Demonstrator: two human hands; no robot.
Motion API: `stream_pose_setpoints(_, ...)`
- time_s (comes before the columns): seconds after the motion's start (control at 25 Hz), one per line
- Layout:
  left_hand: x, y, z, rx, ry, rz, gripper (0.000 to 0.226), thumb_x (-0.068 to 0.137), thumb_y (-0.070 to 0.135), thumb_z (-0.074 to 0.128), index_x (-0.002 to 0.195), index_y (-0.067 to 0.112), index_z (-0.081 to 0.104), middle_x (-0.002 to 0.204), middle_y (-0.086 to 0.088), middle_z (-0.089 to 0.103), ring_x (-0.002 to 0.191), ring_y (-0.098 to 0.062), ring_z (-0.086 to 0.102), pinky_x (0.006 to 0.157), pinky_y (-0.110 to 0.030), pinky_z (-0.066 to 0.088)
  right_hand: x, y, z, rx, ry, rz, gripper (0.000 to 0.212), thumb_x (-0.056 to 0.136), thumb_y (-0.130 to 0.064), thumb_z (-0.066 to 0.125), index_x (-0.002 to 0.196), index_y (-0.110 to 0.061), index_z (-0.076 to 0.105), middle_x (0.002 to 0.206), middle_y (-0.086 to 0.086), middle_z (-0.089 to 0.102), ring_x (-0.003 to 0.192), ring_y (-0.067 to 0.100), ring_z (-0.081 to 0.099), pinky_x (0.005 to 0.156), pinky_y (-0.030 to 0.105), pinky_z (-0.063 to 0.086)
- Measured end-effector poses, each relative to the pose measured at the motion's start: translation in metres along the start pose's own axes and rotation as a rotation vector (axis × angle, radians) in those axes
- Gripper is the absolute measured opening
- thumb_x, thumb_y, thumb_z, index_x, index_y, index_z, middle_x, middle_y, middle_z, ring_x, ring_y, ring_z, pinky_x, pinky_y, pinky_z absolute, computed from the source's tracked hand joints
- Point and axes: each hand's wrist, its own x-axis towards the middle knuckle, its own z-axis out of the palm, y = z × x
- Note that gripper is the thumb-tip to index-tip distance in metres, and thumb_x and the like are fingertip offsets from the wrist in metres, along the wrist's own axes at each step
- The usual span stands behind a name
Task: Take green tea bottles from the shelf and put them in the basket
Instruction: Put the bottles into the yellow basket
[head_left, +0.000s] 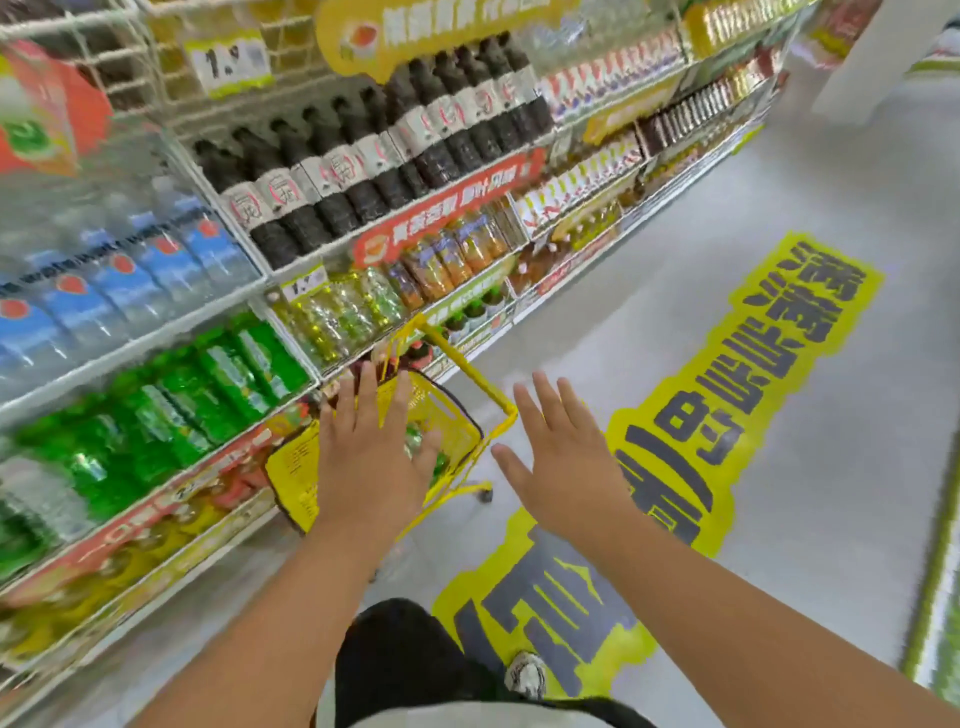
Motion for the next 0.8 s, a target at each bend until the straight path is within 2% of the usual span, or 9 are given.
stream_pose_setpoints(0.2,0.031,-0.007,0.043,0.013,-0.067,-0.168,0.076,0.097,0.064,0.041,0.161,0.030,0.019,0.170,-0.009,0.001,0.156,-0.033,0.001,0.124,-0.054,0.013,0.078,0.009,0.033,0.013,-0.111,-0.144,0.077,0.098,-0.059,0.029,0.159,-0.012,0.031,0.167,0.012,0.023,0.155,0.033,0.020,0.120,0.052,0.032)
stream_pose_setpoints(0.4,0.092,-0.034,0.095,0.010,-0.146,-0.222,0.077,0.095,0.065,0.034,0.161,0.030,0.018,0.170,-0.007,-0.001,0.157,-0.030,-0.002,0.124,-0.054,0.012,0.160,0.012,0.077,0.001,-0.181,-0.203,0.077,0.097,-0.058,0.030,0.159,-0.013,0.032,0.166,0.012,0.026,0.153,0.032,0.025,0.119,0.050,0.034)
stream_pose_setpoints(0.48,0.115,-0.038,0.122,0.013,-0.177,-0.251,0.077,0.096,0.064,0.035,0.162,0.029,0.016,0.170,-0.008,-0.001,0.156,-0.032,0.000,0.125,-0.054,0.011,0.187,0.017,0.103,0.010,-0.233,-0.219,0.078,0.096,-0.058,0.028,0.160,-0.014,0.027,0.168,0.009,0.019,0.156,0.029,0.017,0.123,0.047,0.027)
stream_pose_setpoints(0.56,0.132,-0.042,0.154,-0.015,-0.214,-0.297,0.077,0.098,0.063,0.038,0.162,0.029,0.014,0.170,-0.008,-0.003,0.156,-0.032,0.000,0.125,-0.053,0.009,0.211,0.022,0.135,0.021,-0.281,-0.253,0.078,0.097,-0.058,0.027,0.162,-0.016,0.019,0.170,0.007,0.011,0.158,0.027,0.007,0.126,0.046,0.019)
stream_pose_setpoints(0.64,0.142,-0.049,0.192,-0.084,-0.229,-0.387,0.077,0.097,0.062,0.041,0.162,0.031,0.012,0.171,-0.006,-0.004,0.157,-0.030,-0.001,0.125,-0.051,0.007,0.236,0.025,0.180,0.032,-0.368,-0.286,0.078,0.097,-0.056,0.030,0.163,-0.017,0.015,0.171,0.007,0.009,0.158,0.026,0.004,0.126,0.045,0.017)
stream_pose_setpoints(0.8,0.146,-0.066,0.278,-0.114,-0.284,-0.557,0.078,0.098,0.064,0.034,0.162,0.032,0.002,0.170,-0.005,-0.012,0.156,-0.029,-0.006,0.126,-0.047,0.005,0.272,0.026,0.282,0.095,-0.436,-0.340,0.077,0.096,-0.055,0.032,0.159,-0.011,0.030,0.167,0.012,0.025,0.154,0.030,0.023,0.122,0.046,0.028)
